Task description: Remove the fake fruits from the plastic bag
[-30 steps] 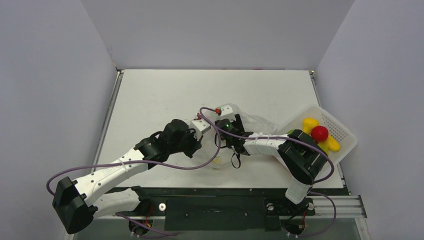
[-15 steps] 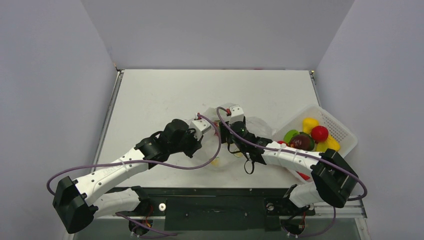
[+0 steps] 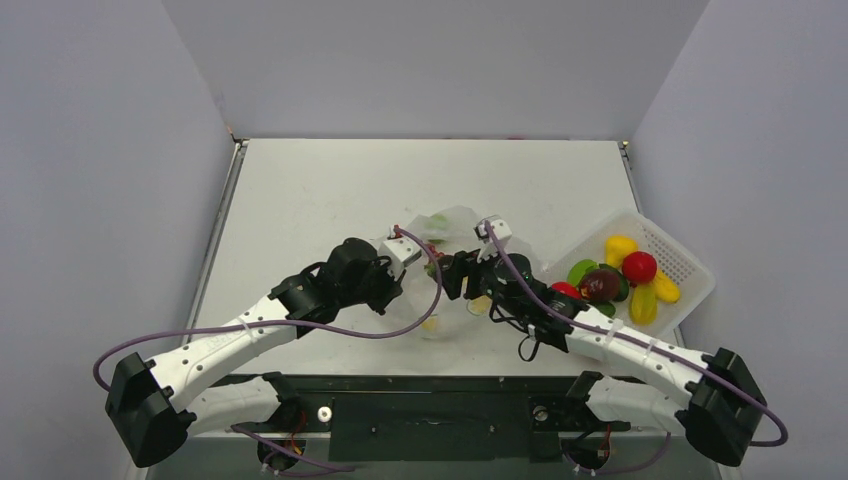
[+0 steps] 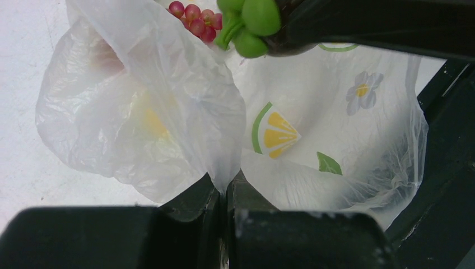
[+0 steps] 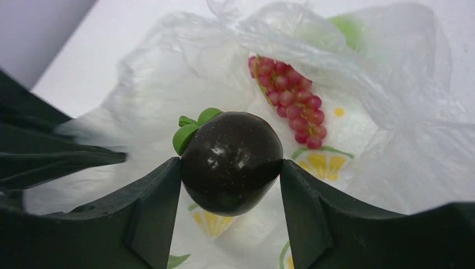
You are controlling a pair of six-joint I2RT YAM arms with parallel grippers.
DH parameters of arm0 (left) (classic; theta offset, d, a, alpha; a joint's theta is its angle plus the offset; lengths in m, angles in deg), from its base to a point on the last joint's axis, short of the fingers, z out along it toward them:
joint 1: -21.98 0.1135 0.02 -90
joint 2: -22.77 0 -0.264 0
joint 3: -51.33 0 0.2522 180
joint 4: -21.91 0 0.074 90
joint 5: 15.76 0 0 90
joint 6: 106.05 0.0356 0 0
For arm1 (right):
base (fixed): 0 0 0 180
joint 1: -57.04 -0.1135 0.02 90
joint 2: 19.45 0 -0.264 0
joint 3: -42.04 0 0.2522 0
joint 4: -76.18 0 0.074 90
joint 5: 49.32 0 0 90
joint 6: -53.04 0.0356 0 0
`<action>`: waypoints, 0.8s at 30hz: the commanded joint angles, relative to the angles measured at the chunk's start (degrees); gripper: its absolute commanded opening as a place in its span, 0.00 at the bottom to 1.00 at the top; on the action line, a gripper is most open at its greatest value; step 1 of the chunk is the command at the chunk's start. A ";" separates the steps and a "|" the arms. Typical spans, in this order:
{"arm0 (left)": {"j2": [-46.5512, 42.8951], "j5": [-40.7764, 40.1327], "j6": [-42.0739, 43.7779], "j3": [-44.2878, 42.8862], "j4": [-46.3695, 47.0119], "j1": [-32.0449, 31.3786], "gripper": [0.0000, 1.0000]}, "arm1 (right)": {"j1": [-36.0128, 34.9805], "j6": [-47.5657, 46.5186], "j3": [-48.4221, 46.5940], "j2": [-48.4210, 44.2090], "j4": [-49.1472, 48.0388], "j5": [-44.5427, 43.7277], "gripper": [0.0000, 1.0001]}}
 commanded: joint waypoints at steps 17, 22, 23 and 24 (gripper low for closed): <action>-1.05 -0.58 0.26 -2.59 1.53 -0.16 0.00 | 1.36 -4.85 -12.95 -22.40 16.60 -28.03 0.00; -1.17 -0.61 0.38 -2.60 1.36 -0.16 0.00 | 2.41 -4.39 -12.39 -25.00 18.33 -39.17 0.00; -1.20 -0.68 0.39 -2.62 1.35 -0.16 0.00 | 2.92 -4.11 -12.11 -25.30 18.51 -42.57 0.00; -1.21 -0.69 0.33 -2.61 1.35 -0.15 0.00 | 3.23 -3.17 -11.99 -25.90 19.20 -44.46 0.00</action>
